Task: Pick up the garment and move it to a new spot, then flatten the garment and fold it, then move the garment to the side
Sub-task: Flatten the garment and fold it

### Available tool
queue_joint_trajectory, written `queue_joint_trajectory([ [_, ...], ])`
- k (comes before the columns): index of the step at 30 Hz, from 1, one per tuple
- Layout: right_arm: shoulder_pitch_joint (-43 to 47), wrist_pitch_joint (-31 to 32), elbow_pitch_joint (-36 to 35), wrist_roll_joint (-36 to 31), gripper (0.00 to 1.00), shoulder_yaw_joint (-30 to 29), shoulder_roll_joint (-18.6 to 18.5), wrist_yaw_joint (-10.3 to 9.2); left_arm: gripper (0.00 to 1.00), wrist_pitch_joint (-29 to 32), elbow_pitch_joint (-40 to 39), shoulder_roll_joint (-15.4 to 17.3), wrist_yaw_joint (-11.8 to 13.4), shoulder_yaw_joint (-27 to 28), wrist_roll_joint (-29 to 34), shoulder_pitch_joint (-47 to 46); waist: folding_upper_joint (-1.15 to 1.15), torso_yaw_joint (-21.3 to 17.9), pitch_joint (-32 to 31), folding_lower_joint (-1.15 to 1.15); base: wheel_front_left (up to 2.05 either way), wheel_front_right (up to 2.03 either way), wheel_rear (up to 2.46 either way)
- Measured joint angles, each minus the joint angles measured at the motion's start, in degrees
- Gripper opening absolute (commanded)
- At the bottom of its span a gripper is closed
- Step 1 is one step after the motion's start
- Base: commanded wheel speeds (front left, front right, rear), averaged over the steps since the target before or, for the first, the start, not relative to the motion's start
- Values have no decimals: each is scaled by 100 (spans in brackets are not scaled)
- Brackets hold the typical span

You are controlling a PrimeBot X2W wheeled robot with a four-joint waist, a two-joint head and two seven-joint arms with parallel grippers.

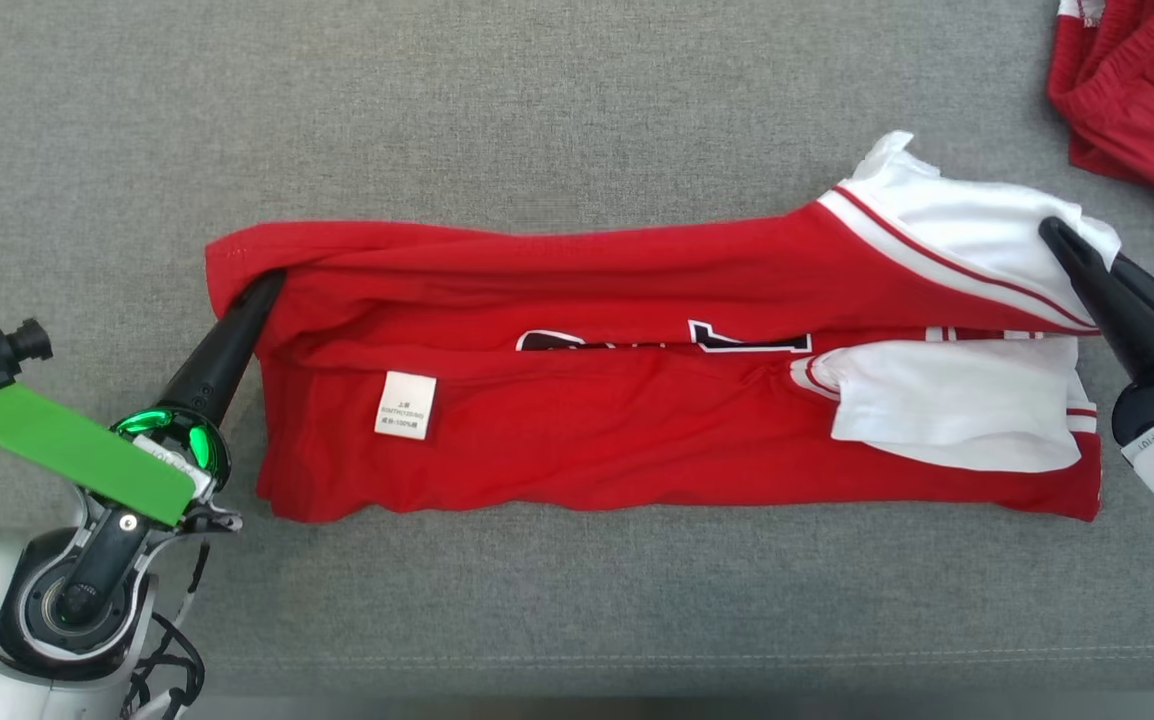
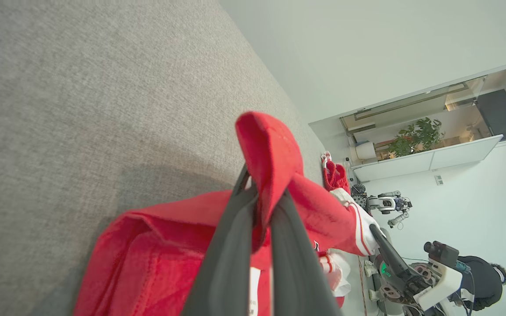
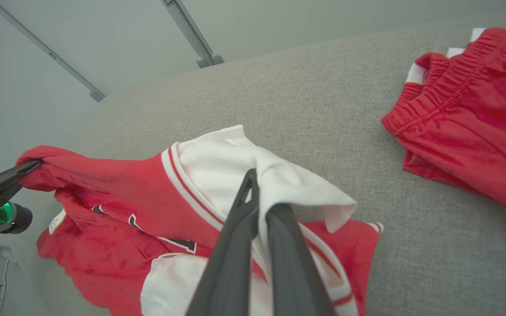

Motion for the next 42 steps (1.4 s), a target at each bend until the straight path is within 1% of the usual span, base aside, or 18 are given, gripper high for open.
queue_joint_trajectory([
  [4, -44, -67, 25, -52, 0, 43, 13, 24, 0, -2, -69, -7, 0, -9, 0, -32, 0, 16, 95, 0, 0, 0, 0],
  [10, -14, -204, 256, -65, 0, 63, 58, 26, 0, -85, -45, -5, 0, -5, 2, -3, 0, 32, 8, 0, 0, 0, 0],
  [17, 162, -342, 348, -93, 0, 77, 109, 69, 0, -159, -60, -7, -1, -41, 20, 225, 0, 60, -250, 0, 0, 0, 0],
  [27, 708, -355, 321, -33, 0, 370, 231, 77, 0, -296, -144, -33, -1, -77, -9, 850, 0, 49, -619, 0, 0, 0, 0],
  [34, 823, -331, 143, 19, 0, 366, 201, 77, 0, -299, -346, -122, -1, -194, -16, 981, 0, -7, -452, 0, 0, 0, 0],
  [38, 825, -332, 133, 10, 0, 263, 105, 76, 0, -301, -382, -132, -1, -266, -14, 980, 0, -24, -293, 0, 0, 0, 0],
  [42, 816, -374, 213, -38, 0, 167, 87, 76, 0, -301, -309, -135, 0, -319, 2, 969, 0, -25, -209, 0, 0, 0, 0],
])
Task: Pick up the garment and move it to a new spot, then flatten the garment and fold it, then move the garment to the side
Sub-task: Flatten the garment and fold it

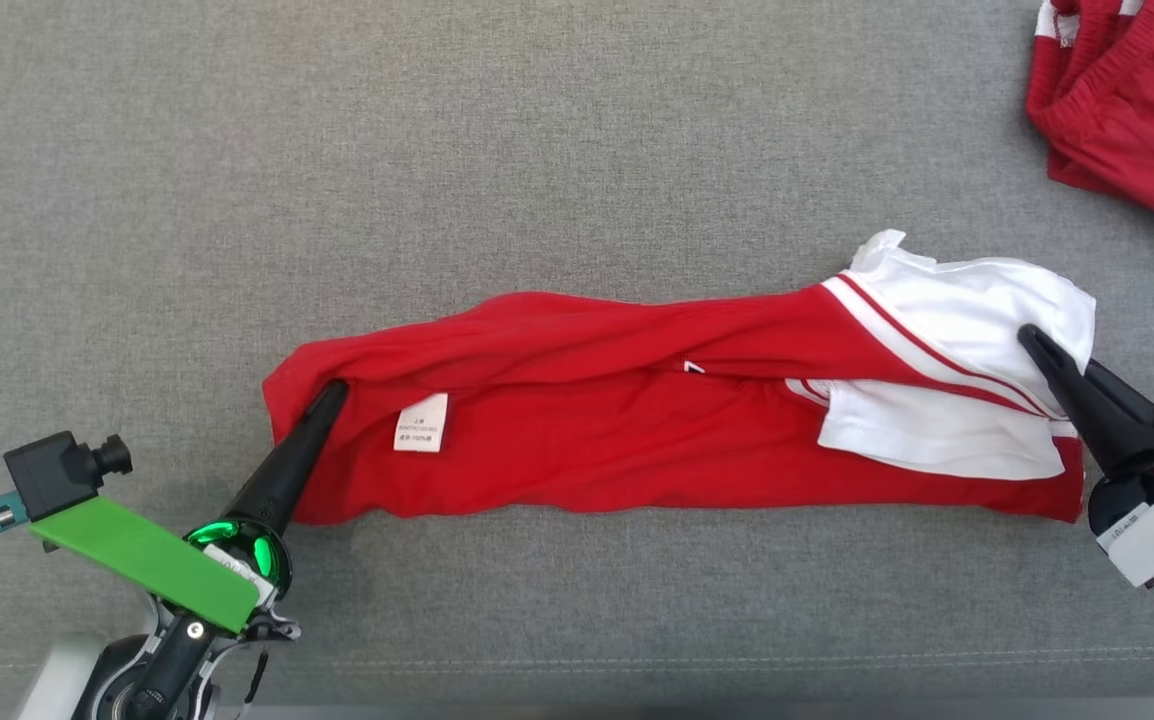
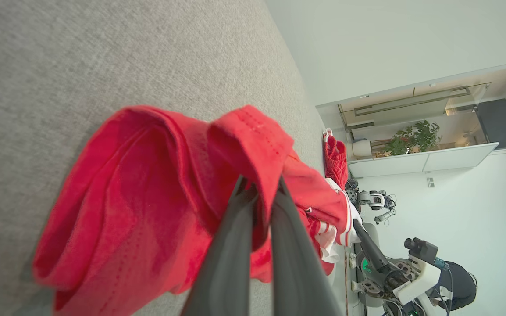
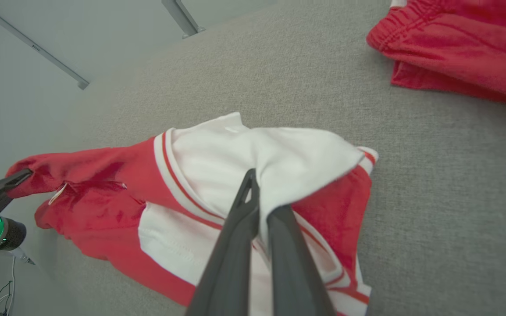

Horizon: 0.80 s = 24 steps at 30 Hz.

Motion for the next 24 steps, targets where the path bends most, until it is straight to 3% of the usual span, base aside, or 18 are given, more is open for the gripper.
queue_joint_trajectory([
  [24, 146, -169, -49, -489, 0, 189, -452, 99, 0, -94, 180, 42, -1, -53, 0, 243, 0, 28, -488, 0, 0, 0, 0],
])
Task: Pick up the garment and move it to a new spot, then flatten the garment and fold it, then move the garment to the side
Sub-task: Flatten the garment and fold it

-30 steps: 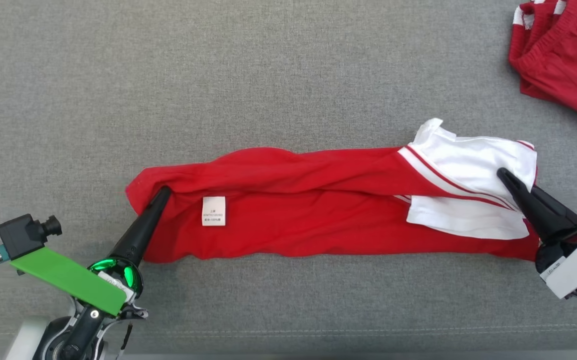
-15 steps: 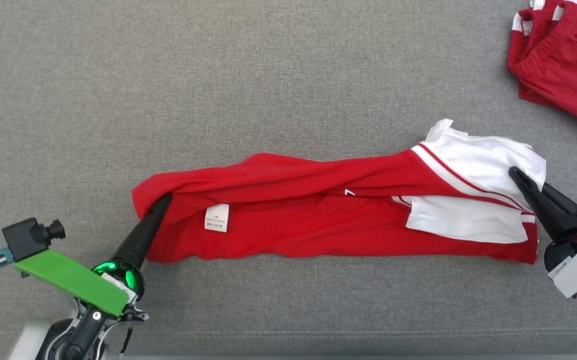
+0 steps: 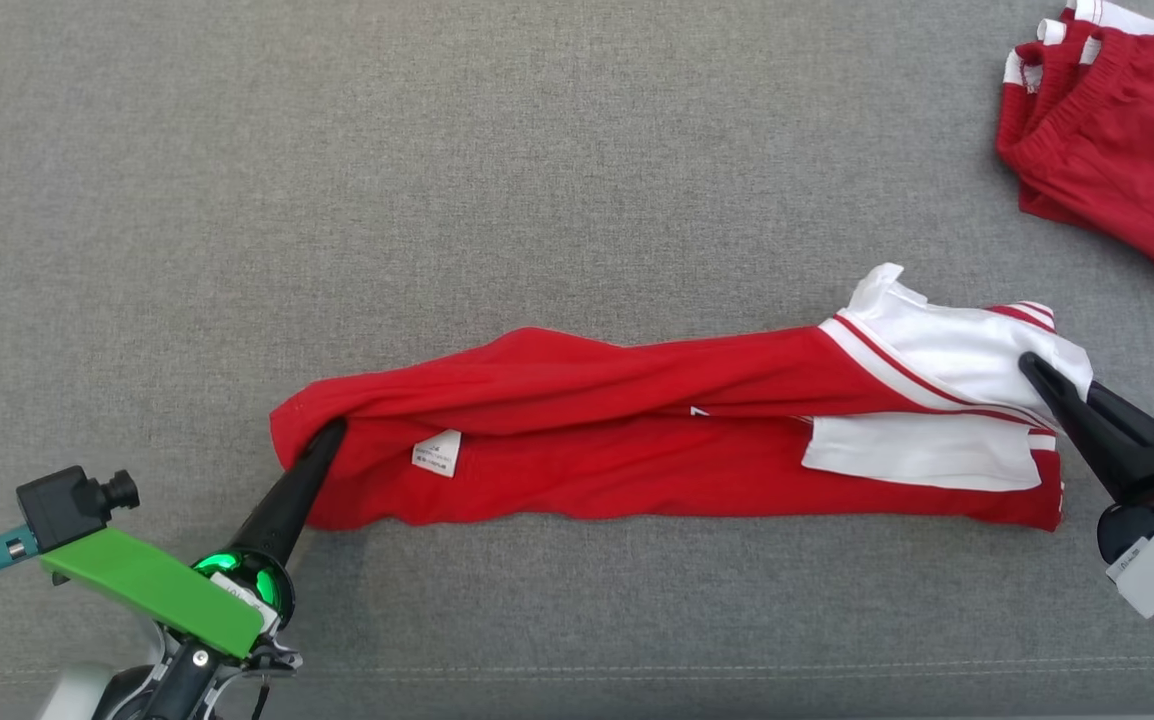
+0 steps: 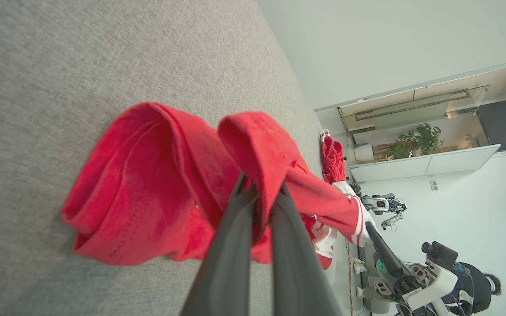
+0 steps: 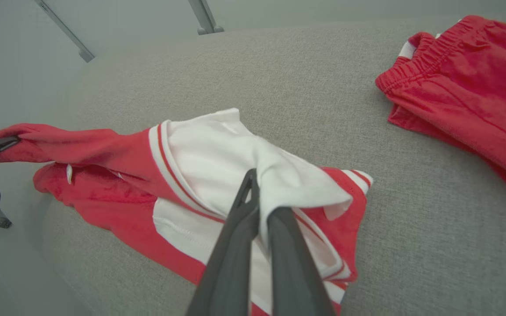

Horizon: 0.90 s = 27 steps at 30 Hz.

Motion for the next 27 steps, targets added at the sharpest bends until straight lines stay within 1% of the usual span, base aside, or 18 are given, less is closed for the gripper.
queue_joint_trajectory([
  [2, 55, -15, 20, -70, 0, -2, -70, 0, 0, -1, 0, -3, 0, -23, 0, 1, 0, -13, 20, 0, 0, 0, 0],
  [3, 87, -15, 37, -96, 0, 9, -111, 1, 5, -1, 2, -3, 0, -27, 0, 2, 0, -22, 37, 0, 0, 0, 0],
  [4, 87, -16, 43, -120, 0, 8, -121, 1, 10, -1, 9, -3, 0, -38, 0, 2, 0, -27, 46, 0, 0, 0, 0],
  [5, 87, -16, 45, -130, 0, 9, -127, 1, 24, -1, 14, -3, 0, -57, 0, 3, 0, -32, 54, 0, 0, 0, 0],
  [6, 87, -20, 51, -132, 0, 10, -130, 1, 30, 0, 16, -3, 0, -84, 3, 3, 0, -37, 62, 0, 0, 0, 0],
  [7, 87, -24, 58, -140, 0, 11, -131, 1, 42, 0, 22, -3, 0, -108, 29, 3, 0, -42, 69, 0, 0, 0, 0],
  [8, 87, -36, 68, -154, 0, 13, -131, 1, 43, 0, 30, -3, 0, -120, 45, 3, 0, -47, 76, 0, 0, 0, 0],
  [13, 88, -89, 69, -169, 0, 13, -130, 1, 36, -29, -10, -4, 0, -111, 97, -17, 0, -45, 124, 0, 0, 0, 0],
  [16, 69, -123, 25, -198, 0, 22, -130, 1, 30, -52, -71, 2, 0, -82, 174, -160, 0, -37, 189, 0, 0, 0, 0],
  [18, 21, -142, -20, -242, 0, 32, -129, 2, 21, -52, -148, 4, 0, -60, 291, -349, 0, -34, 247, 0, 0, 0, 0],
  [20, -114, -159, -54, -256, 0, 33, -126, 2, 18, -53, -208, 4, 0, -13, 345, -587, 0, -30, 318, 0, 0, 0, 0],
  [21, -214, -168, -68, -270, 0, 33, -126, 2, 12, -54, -222, 7, 0, 22, 345, -709, 0, -28, 357, 0, 0, 0, 0],
  [23, -458, -168, -89, -274, 0, 15, -126, 2, 5, -55, -245, 11, 1, 87, 346, -949, 0, -24, 446, 0, 0, 0, 0],
  [24, -594, -169, -97, -274, 0, -2, -124, 2, 0, -54, -246, 15, 1, 119, 354, -1071, 0, -22, 494, 0, 0, 0, 0],
  [27, -1065, -168, -110, -327, 0, -86, -127, 2, 0, -20, -233, 35, 22, 158, 360, -1501, 0, -12, 658, 0, 0, 0, 0],
])
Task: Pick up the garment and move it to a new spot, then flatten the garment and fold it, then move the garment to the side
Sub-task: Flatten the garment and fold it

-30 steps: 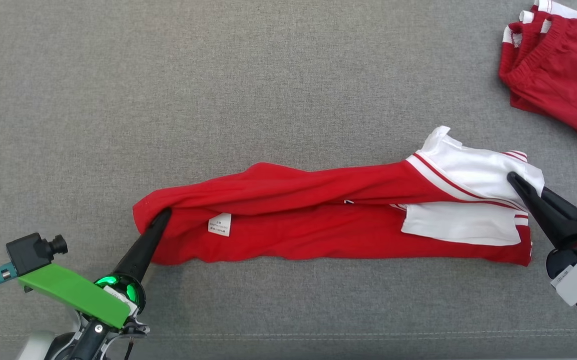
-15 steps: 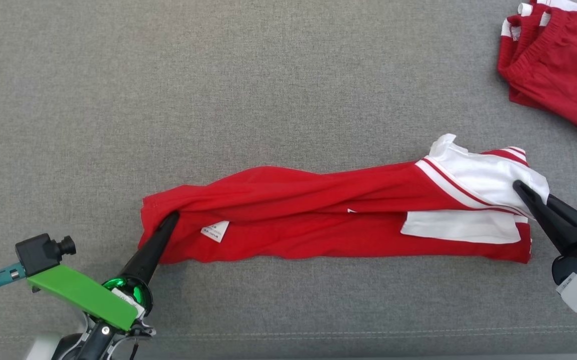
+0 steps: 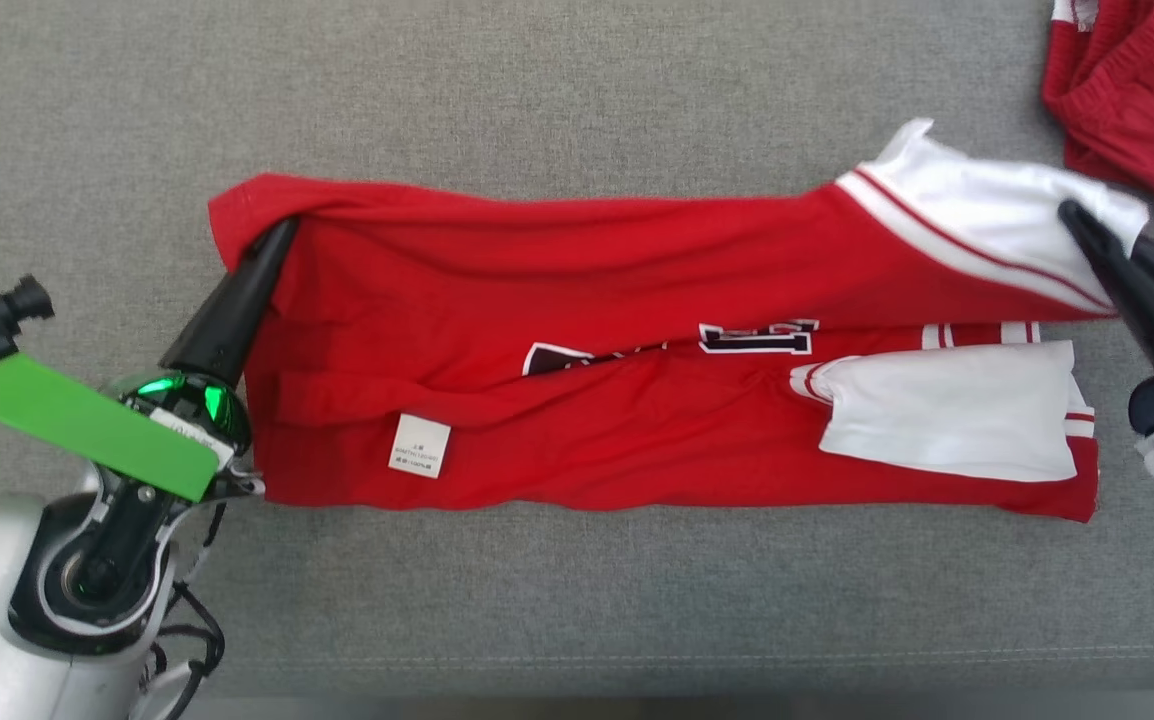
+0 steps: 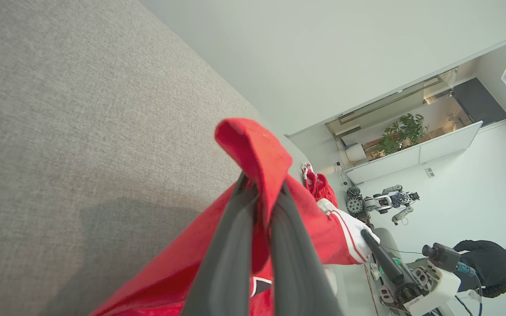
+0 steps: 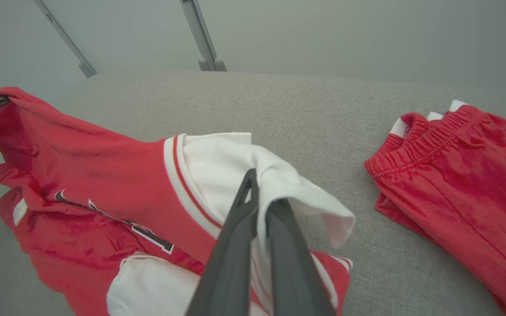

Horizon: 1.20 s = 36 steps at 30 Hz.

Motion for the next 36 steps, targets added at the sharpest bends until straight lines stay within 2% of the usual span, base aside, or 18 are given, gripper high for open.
queue_joint_trajectory([
  [9, -1287, 113, 119, 29, 0, -90, 91, 1, 0, 243, 337, -19, 222, -22, 19, -1037, 0, 52, 486, 0, 0, 0, 0],
  [15, -1834, 215, 381, 52, 0, 125, 230, 1, 0, 281, 856, -102, 286, -64, 52, -1355, 0, 109, 804, 0, 0, 0, 0],
  [19, -1980, 265, 572, 52, 0, 226, 265, 2, 6, 298, 1140, -182, 288, -121, 65, -1449, 0, 173, 952, 0, 0, 0, 0],
  [21, -2082, 274, 732, 52, 0, 274, 280, 9, 17, 288, 1266, -255, 278, -118, 77, -1625, 0, 229, 1029, 0, 0, 0, 0],
  [22, -2111, 274, 793, 47, 0, 307, 291, 14, 34, 245, 1330, -272, 246, -113, 78, -1670, 0, 246, 1048, 0, 0, 0, 0],
  [23, -2143, 274, 854, 35, 0, 337, 311, 19, 45, 240, 1381, -285, 229, -116, 78, -1706, 0, 260, 1062, 0, 0, 0, 0],
  [24, -2167, 275, 894, 16, 0, 361, 323, 23, 83, 238, 1417, -302, 223, -119, 78, -1721, 0, 271, 1071, 0, 0, 0, 0],
  [25, -2184, 275, 933, 12, 0, 386, 330, 41, 100, 238, 1455, -318, 221, -120, 79, -1738, 0, 277, 1077, 0, 0, 0, 0],
  [36, -2427, 282, 1248, 7, 0, 599, 378, 51, 100, 226, 1975, -359, 129, -163, 140, -2151, 0, 260, 1069, 0, 0, 0, 0],
])
